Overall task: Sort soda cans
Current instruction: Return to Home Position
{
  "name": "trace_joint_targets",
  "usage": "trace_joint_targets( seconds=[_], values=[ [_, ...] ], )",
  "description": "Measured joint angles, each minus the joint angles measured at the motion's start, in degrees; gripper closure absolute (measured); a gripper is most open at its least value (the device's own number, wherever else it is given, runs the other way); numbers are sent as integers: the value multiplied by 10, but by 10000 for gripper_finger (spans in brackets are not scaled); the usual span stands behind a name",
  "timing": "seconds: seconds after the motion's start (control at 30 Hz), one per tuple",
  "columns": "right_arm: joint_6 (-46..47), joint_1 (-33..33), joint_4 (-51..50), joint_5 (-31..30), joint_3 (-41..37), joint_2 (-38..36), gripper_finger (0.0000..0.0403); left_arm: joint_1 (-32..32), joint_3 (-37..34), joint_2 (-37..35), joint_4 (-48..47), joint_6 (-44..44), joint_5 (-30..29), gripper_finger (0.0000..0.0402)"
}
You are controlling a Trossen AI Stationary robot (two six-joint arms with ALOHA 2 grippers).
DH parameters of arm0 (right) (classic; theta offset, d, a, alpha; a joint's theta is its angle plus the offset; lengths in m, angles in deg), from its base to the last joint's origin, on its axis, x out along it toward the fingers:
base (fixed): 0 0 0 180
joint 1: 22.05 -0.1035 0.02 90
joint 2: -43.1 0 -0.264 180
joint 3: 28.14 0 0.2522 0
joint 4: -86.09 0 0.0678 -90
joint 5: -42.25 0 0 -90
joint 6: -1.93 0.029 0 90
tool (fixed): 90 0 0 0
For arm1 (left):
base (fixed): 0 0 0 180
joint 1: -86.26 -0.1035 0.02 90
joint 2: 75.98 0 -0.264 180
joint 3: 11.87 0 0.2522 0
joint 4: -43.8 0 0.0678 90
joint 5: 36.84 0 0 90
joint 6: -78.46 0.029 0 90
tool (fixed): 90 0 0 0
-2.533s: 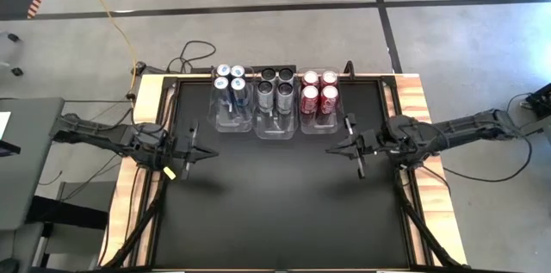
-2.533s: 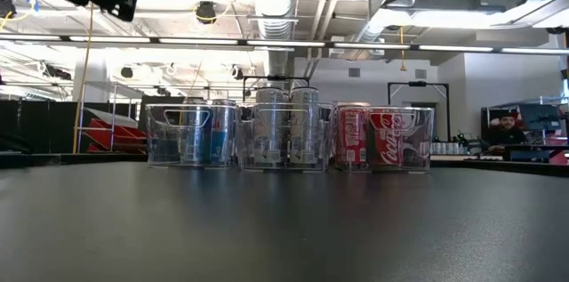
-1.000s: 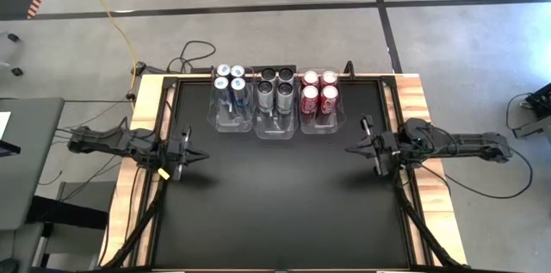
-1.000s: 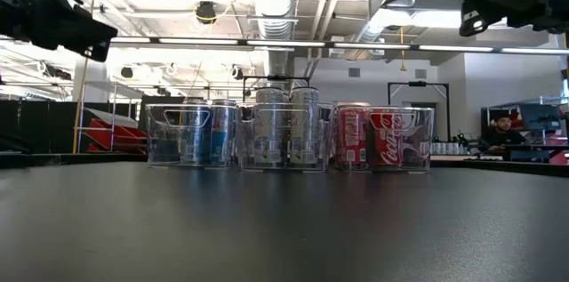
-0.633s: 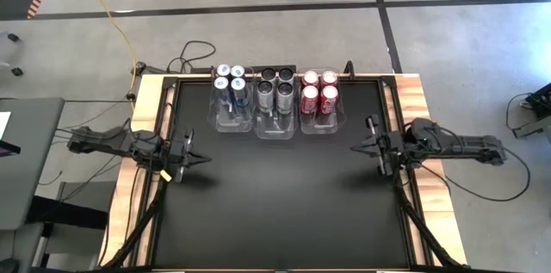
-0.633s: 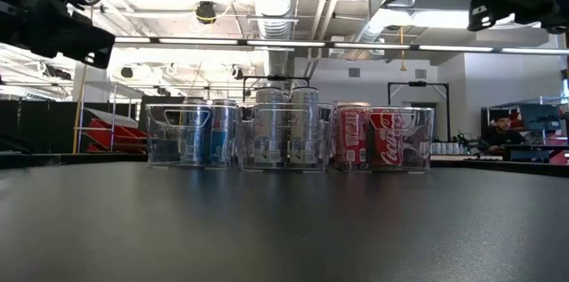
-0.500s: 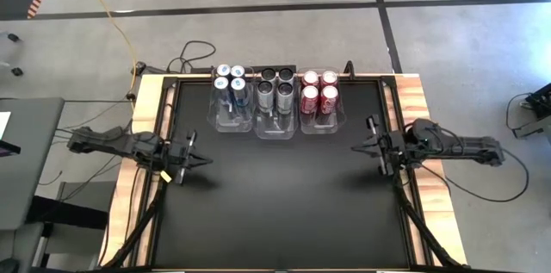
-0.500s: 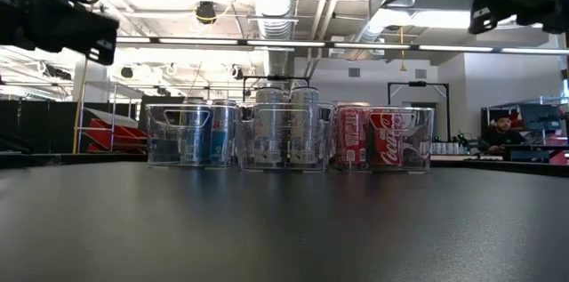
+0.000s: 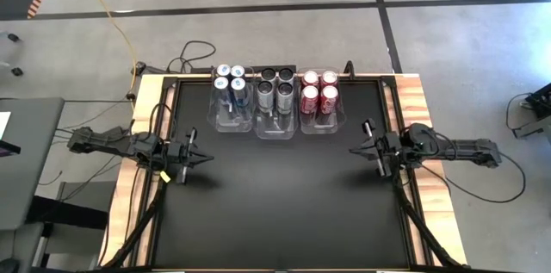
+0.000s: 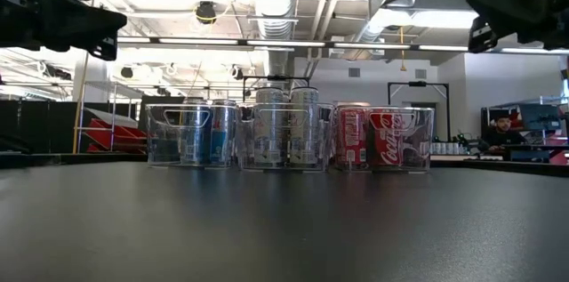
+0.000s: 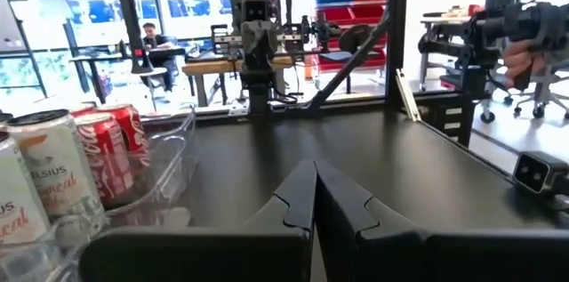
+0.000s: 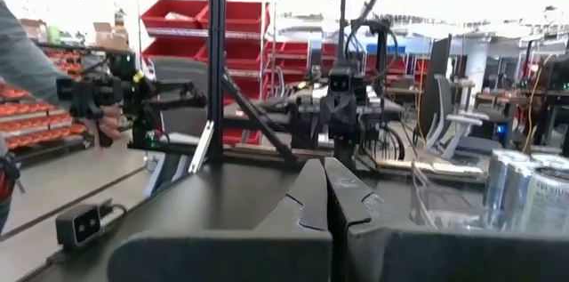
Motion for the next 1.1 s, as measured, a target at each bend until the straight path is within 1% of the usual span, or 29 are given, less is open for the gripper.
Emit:
trace_joint_targets(
  seconds=[0.1,0.3,0.43,0.5,0.57,0.63,0.77,0.97,1.1],
  values=[
    [-1,1,-36,0,0,-24,403,0,-1,0,0,-24,0,401],
    [-3,5,-52,6,0,-22,403,-19,-1,0,4,-51,0,401],
    [-16,15,-61,7,-1,-22,403,-44,-1,0,7,-51,25,401],
    [-17,23,-59,8,-1,-23,403,-53,-1,0,7,-52,52,401],
    [-23,32,-50,26,-1,-23,403,-57,-1,0,2,-52,71,401],
    [-36,39,-35,42,-1,-23,403,-57,-2,0,-8,-46,73,401],
    [-36,57,-36,45,-1,-22,403,-57,-2,0,-1,-41,75,401],
    [-36,72,30,60,-1,-23,403,-57,-2,0,-6,-26,76,401],
    [-36,72,4,60,-2,-21,403,-57,-2,0,-6,-20,76,401]
  ],
)
